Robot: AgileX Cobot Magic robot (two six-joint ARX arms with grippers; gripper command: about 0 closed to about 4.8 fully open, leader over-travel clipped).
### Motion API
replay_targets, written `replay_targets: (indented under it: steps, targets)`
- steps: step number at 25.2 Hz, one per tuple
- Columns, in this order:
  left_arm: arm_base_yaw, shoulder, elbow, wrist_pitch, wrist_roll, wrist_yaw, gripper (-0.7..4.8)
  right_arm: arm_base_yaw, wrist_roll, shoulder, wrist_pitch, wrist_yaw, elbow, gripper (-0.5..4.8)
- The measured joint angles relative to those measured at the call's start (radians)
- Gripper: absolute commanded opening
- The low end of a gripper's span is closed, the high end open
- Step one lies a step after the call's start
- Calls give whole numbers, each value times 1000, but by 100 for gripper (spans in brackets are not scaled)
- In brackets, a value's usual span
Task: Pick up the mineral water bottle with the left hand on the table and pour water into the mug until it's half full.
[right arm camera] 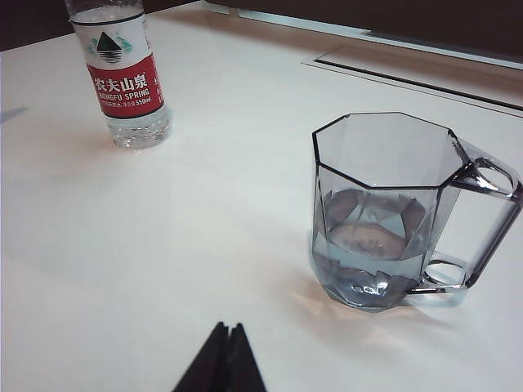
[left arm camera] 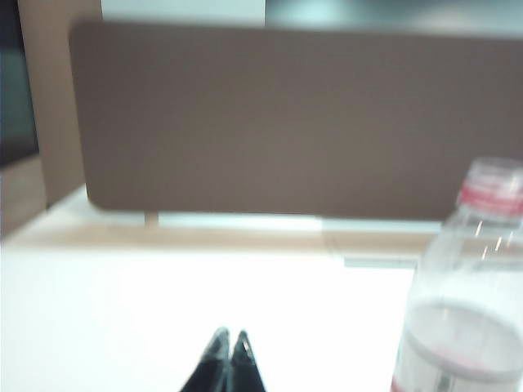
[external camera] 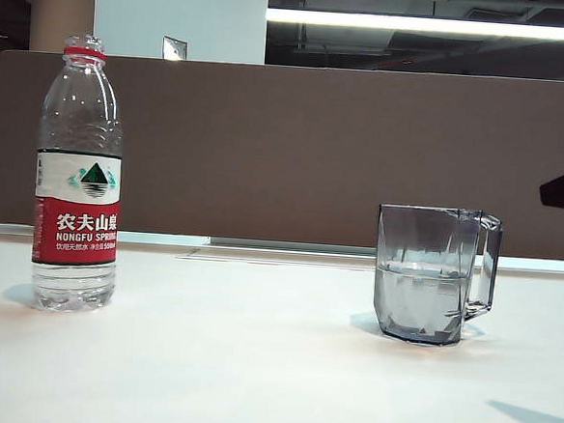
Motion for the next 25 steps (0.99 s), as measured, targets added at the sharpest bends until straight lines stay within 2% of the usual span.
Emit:
replay_targets:
  steps: [5, 10, 13, 16, 25]
  targets:
    - [0, 1, 0, -120, 0, 0, -6, 0, 0, 0, -2, 0, 0, -5]
    - [-2, 0, 0, -117, 0, 0, -6, 0, 0, 0, -2, 0, 0, -5]
    - [-63, 0, 0, -117, 0, 1, -6, 0, 0, 0, -2, 0, 0, -5]
    - [-88, 0, 0, -117, 0, 1, -6, 0, 0, 0, -2, 0, 0, -5]
    - [-93, 0, 0, -117, 0, 0, -6, 0, 0, 0, -2, 0, 0, -5]
